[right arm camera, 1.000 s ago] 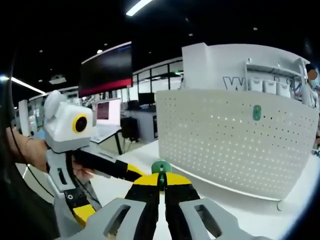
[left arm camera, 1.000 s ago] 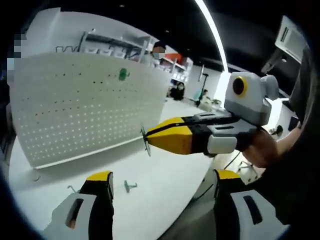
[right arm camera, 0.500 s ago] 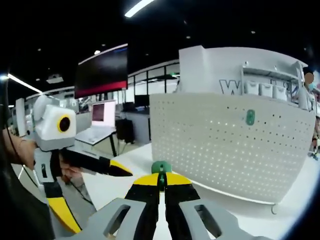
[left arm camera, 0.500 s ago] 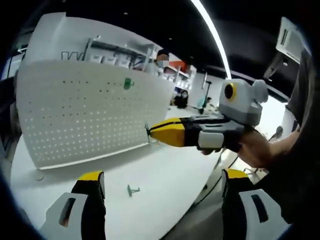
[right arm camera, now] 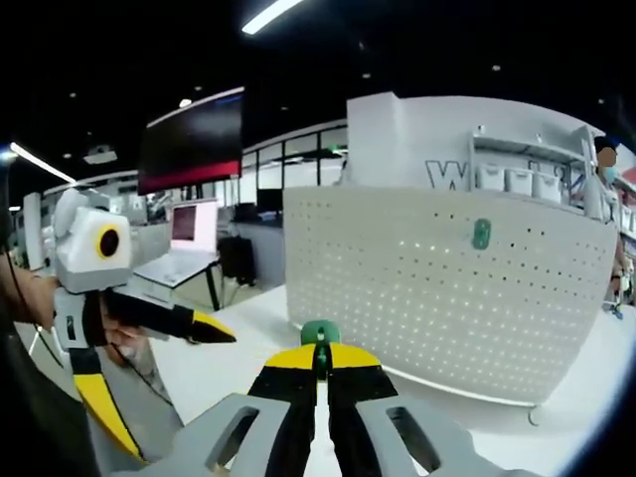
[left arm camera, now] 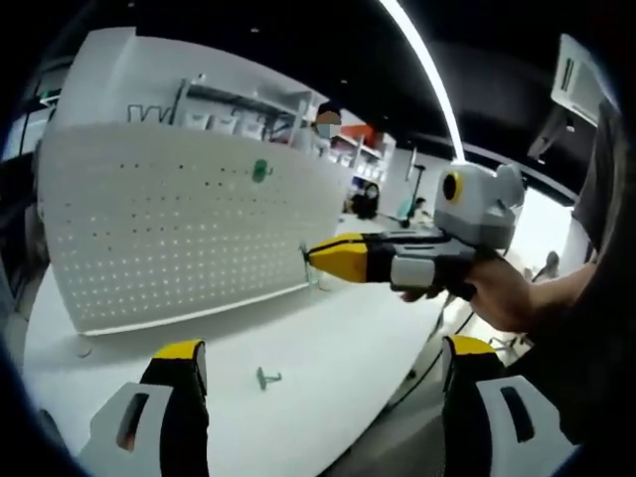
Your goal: Insert the hook assembly into the mounting plate slot until the hook locks in place.
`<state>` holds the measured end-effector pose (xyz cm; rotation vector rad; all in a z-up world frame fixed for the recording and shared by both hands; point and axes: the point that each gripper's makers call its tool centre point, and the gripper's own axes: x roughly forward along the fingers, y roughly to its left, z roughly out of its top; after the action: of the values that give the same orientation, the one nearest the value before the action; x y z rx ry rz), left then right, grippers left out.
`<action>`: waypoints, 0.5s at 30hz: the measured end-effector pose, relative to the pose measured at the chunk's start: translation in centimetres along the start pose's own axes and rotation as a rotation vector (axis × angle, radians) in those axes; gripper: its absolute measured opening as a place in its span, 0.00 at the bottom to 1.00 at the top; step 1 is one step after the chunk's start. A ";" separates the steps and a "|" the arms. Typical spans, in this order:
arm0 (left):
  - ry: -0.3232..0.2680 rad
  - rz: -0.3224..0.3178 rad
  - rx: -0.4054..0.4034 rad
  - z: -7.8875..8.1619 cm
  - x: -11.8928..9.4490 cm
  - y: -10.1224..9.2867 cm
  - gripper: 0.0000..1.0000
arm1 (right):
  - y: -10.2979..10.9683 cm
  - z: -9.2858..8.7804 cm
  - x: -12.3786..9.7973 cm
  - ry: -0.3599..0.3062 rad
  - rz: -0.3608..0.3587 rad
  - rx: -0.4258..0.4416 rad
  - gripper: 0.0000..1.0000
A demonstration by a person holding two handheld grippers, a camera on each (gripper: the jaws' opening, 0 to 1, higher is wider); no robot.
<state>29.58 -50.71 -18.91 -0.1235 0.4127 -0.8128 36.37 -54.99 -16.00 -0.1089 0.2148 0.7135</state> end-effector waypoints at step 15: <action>-0.031 -0.027 -0.016 1.7 -0.3 -1.0 1.00 | -5.9 2.8 0.9 -0.067 -0.140 -0.041 0.00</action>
<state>29.37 -51.22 -17.03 -0.1567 0.3887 -0.8338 41.37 -58.34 -13.37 -0.1374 0.1270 0.5816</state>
